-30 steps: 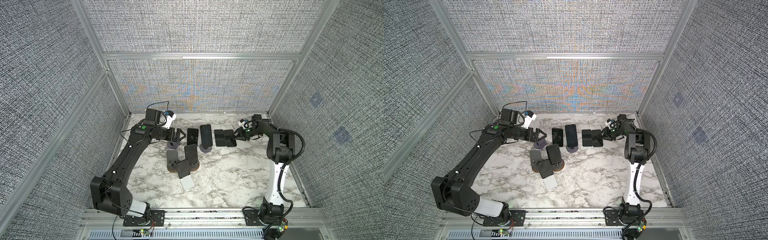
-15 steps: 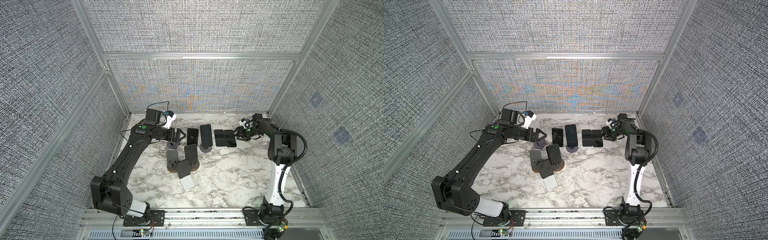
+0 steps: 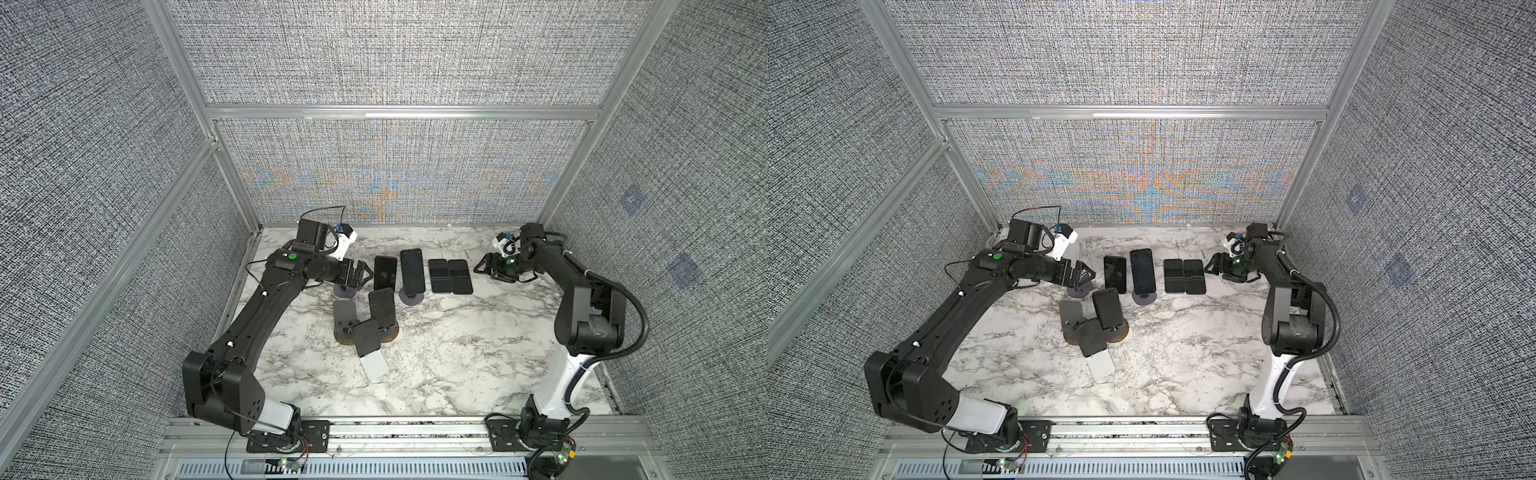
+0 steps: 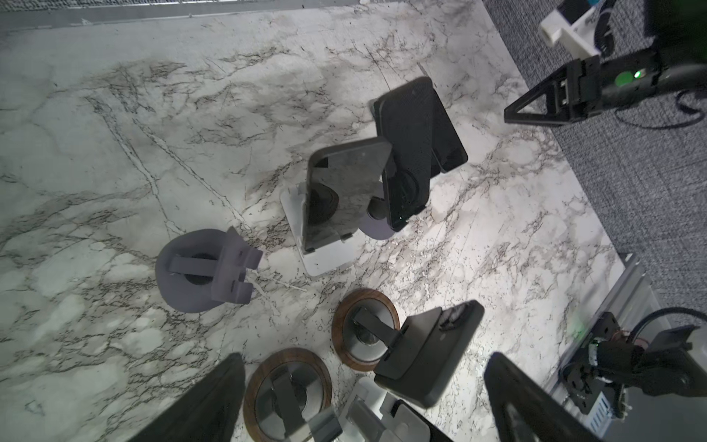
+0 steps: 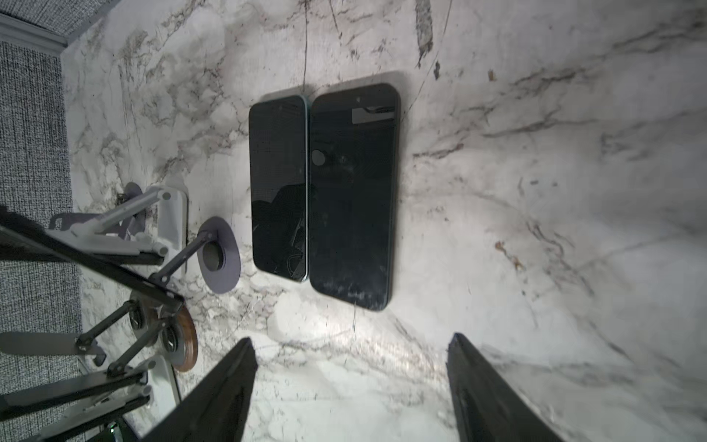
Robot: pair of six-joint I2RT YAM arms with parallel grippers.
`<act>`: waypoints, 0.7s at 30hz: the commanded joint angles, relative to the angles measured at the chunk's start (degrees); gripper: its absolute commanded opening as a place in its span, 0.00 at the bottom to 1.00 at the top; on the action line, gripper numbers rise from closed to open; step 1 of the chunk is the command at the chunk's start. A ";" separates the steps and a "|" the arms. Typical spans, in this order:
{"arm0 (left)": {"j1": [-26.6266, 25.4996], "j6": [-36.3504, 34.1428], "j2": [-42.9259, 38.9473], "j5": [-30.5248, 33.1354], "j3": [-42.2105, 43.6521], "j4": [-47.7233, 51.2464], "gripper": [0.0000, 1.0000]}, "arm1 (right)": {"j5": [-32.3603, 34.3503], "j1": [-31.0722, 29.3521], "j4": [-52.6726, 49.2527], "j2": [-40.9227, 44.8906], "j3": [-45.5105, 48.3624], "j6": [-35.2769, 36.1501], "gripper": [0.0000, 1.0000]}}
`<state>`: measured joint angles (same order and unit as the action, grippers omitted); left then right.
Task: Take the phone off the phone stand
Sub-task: 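Raise the right gripper while the left gripper reaches to another phone stand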
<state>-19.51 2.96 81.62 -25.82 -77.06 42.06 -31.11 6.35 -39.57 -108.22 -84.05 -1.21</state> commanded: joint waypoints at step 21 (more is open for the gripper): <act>-8.74 -10.63 -10.72 4.40 6.68 15.67 0.63 | 6.85 -6.44 0.94 24.38 13.60 -1.59 0.75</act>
<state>-27.81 -6.35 70.41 -20.03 -70.85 59.55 -25.76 -0.01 -37.56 -85.01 -70.46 -3.70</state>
